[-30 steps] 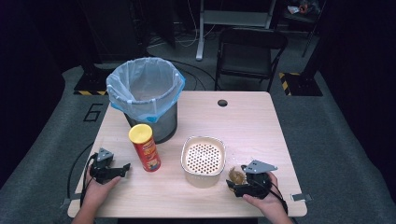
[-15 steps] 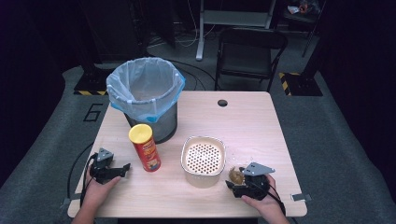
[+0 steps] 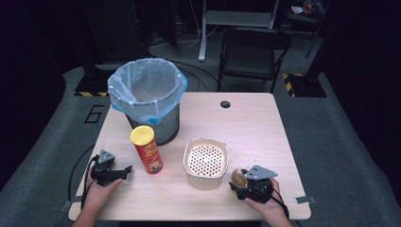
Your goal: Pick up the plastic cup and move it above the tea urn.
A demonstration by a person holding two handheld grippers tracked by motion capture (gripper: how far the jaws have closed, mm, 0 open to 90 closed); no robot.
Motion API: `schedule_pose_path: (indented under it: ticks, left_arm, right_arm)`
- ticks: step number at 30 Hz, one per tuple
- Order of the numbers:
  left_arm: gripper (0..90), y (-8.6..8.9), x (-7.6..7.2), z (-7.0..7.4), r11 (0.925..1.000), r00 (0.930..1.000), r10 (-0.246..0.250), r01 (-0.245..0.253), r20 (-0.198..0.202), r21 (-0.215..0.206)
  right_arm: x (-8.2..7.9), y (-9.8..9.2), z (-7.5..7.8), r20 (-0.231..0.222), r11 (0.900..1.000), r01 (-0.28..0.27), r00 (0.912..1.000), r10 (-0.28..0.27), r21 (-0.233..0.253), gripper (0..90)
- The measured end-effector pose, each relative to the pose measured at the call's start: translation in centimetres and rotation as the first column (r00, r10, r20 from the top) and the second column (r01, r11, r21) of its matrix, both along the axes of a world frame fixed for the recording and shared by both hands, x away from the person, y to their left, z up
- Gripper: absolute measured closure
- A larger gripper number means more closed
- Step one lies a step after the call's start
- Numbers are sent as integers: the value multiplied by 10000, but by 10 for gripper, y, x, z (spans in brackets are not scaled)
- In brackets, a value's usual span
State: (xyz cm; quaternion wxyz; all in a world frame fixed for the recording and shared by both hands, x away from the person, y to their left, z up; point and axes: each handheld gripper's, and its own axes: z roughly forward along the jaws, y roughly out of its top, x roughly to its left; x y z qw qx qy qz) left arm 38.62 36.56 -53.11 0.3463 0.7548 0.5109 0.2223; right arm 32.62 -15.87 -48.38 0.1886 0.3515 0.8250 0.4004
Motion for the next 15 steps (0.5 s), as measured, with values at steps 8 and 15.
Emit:
schedule_pose_path:
  ticks: [8,15]
  left_arm:
    - [138,0,0,0,10000,10000,-1,1,-2,2]
    - [138,0,0,0,10000,10000,-3,3,-2,6]
  right_arm:
    - [1,-2,-1,-2,9999,-98,10000,98,141,324]
    - [3,-4,4,-17,9995,-322,9995,322,58,336]
